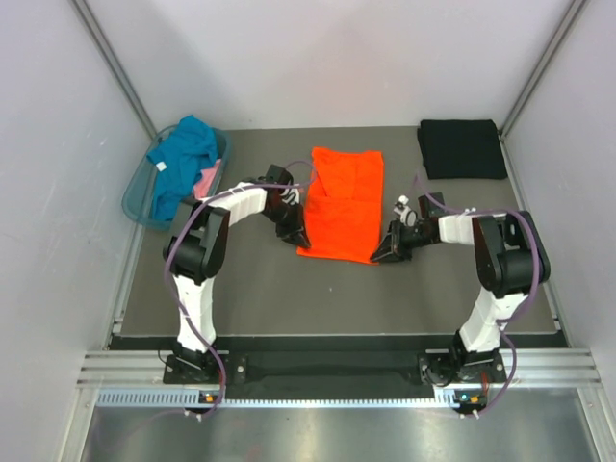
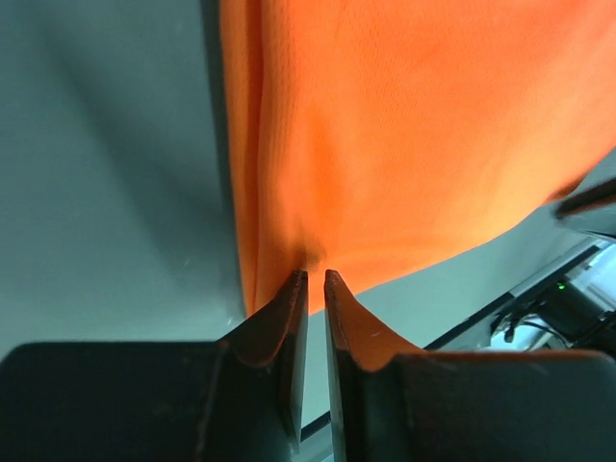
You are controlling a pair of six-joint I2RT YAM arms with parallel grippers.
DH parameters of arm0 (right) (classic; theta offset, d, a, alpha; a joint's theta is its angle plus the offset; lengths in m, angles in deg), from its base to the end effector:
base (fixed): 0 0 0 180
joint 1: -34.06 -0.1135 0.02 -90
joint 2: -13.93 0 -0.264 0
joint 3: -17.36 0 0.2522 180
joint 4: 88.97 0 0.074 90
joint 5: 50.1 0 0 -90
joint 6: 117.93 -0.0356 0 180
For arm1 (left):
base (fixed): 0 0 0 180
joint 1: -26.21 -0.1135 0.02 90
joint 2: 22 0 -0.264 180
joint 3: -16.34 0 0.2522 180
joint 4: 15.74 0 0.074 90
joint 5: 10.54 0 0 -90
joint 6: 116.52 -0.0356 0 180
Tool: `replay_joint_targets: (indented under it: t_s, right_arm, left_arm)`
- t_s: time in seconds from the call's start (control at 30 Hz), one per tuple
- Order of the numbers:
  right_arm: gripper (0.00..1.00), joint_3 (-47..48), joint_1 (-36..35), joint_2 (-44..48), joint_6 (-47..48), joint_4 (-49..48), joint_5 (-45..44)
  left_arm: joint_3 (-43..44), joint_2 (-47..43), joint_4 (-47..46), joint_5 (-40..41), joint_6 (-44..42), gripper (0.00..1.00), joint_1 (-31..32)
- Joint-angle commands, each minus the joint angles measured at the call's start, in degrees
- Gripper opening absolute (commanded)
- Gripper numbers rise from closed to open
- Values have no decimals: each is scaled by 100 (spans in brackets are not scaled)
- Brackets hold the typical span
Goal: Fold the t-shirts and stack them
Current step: Fold the tshirt
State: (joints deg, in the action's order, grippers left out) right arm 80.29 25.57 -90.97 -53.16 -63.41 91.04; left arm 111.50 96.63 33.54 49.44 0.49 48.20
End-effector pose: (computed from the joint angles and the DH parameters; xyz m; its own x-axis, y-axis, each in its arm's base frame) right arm 0.3047 0.0735 0.1109 -0.9917 0.1224 -0.0390 0.0395 0.5798 0.8138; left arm 0.3725 -0.1696 0.1447 -0.9987 -0.0208 -0.0472 0.0092 0.8282 -0.5604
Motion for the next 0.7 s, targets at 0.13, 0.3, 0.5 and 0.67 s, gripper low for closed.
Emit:
replay_joint_targets:
  t_s: [0.13,0.3,0.5,0.67]
  right_arm:
    - [11,892,23,481,-262,-194,-104]
    - [11,2110,23,-468,-684,-546,-104]
    - [12,3203,40,-1585,-1290,-915,151]
    - [12,3266,207,-2287,-1441,-1135,178]
  left_arm:
    - [664,-377,60,24,-275,23,-20]
    - [1351,353,-1070,-424,261,24,-47]
    - [1993,1328,-2040,-628,1077,23,-134]
    - [1958,1857,-2226,-452,1562,22,-441]
